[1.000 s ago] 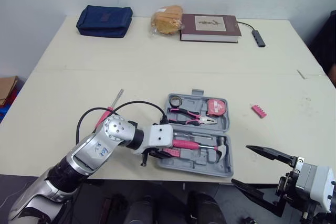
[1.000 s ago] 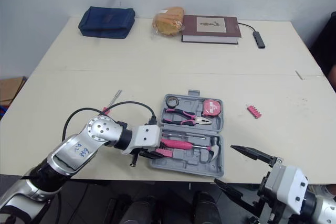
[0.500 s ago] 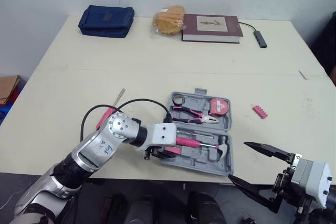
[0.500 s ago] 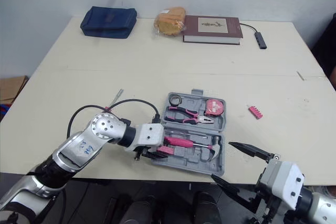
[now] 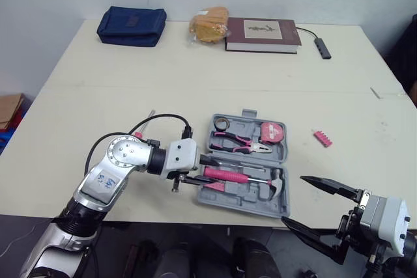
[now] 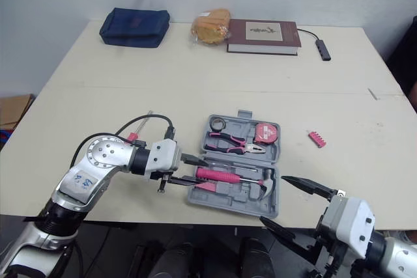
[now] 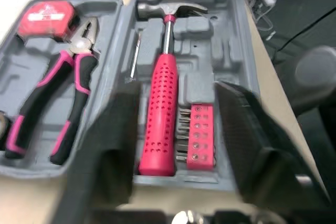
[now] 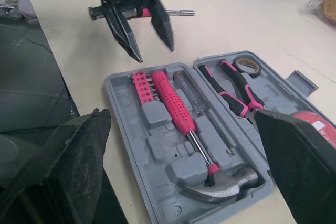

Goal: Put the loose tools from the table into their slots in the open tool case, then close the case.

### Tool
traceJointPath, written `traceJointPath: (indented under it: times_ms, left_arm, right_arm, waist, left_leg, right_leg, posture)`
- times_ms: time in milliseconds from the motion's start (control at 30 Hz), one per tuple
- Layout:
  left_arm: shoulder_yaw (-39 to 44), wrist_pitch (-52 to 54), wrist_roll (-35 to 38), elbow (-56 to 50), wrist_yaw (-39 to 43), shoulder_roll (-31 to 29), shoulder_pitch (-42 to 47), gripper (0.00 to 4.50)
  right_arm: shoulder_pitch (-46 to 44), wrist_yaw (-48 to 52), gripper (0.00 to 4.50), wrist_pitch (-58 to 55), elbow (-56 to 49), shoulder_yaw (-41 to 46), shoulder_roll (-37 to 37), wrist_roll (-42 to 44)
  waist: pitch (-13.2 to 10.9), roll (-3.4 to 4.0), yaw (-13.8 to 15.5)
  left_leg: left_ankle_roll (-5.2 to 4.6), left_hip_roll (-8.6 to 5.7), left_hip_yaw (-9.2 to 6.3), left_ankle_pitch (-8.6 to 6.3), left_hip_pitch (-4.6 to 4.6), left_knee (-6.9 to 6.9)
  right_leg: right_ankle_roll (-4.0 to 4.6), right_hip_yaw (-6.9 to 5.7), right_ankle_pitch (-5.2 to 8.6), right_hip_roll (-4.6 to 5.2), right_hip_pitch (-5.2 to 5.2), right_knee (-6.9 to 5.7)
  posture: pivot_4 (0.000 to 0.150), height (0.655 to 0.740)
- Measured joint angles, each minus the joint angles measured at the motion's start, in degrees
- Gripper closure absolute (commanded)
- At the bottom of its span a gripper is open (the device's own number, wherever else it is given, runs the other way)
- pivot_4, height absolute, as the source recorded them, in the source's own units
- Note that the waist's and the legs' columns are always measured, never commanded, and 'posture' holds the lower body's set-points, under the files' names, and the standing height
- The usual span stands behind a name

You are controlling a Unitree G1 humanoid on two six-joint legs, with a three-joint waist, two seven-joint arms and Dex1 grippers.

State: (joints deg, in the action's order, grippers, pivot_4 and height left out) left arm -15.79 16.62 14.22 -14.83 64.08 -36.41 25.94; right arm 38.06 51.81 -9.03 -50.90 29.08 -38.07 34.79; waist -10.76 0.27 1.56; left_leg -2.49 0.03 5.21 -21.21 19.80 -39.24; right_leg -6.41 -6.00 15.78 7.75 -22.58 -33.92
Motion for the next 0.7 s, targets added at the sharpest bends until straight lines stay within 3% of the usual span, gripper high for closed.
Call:
traceJointPath:
  times_ms: [67,267,700]
  left_arm:
    - [-0.35,-1.47,-0.29,1.63,0.71,0.05,-0.01,4.43]
    - [-3.6,-5.35,-4.75,5.69,2.16,-0.36,0.04,4.43]
    - [-9.73,0.37,-12.53,3.35,1.66,-2.42,2.57,4.43]
  right_arm:
    - [-0.48,0.02,0.0,-0.03,0.01,0.0,-0.08,0.0]
    - [-0.44,0.03,0.0,-0.1,0.01,0.02,-0.09,-0.05]
    - [-0.57,-0.82,0.0,0.03,0.01,-1.22,0.43,-1.45]
  waist:
    - [0.0,0.0,-0.04]
    - [0.0,0.0,-0.06]
    - [1.06,0.04,-0.13]
  left_leg:
    - [0.0,0.01,0.01,0.0,0.01,0.0]
    - [-0.01,-0.01,0.04,0.0,0.0,0.0]
    - [0.09,0.16,0.07,-0.12,-0.45,0.04]
  right_leg:
    - [0.0,-0.02,0.0,-0.1,0.0,-0.04]
    - [0.0,-0.02,0.0,-0.15,0.0,-0.07]
    - [0.17,0.08,0.1,0.02,0.26,-0.04]
  posture:
    - [0.15,0.74]
    - [0.15,0.74]
    - [0.15,0.74]
